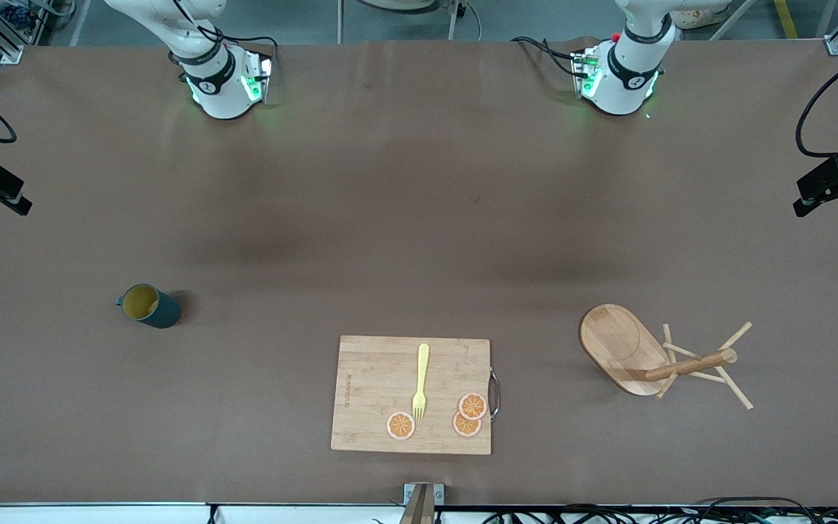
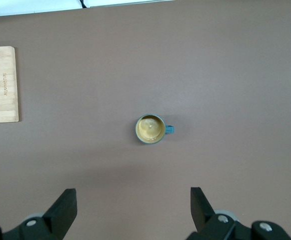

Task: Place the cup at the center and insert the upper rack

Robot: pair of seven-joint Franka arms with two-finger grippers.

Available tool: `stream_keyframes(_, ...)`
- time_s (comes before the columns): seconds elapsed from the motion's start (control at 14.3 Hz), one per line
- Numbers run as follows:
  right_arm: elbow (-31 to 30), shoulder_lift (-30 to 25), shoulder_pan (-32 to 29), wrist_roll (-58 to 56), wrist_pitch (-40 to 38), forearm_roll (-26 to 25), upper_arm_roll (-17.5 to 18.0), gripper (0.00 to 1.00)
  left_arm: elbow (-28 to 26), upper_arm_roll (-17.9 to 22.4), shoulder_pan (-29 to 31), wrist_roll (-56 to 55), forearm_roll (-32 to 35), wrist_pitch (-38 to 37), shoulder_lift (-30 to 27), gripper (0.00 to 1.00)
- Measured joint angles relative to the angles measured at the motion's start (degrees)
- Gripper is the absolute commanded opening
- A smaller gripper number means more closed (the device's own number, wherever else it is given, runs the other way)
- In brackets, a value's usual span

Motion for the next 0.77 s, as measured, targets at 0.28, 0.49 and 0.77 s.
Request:
stream_keyframes(0.28,0.0,0.0,0.0,0.0,0.48,0.0,0.03,1.0,0.0,-0.02,0.0,0.0,-0.04,-0.06,0.0,1.0)
stream_keyframes(0.49,-0.03,0.01,0.0,0.0,0.49,0.0,0.04,1.0,0.0,-0.06,-0.09,0.0,-0.06,-0.06,0.0,1.0)
stream_keyframes(0.77,-0.62,1.54,0.05,0.0,0.47,0.01,0.26,1.0,0.01,-0.05,-0.19,0.0,-0.06,-0.06,0.0,1.0)
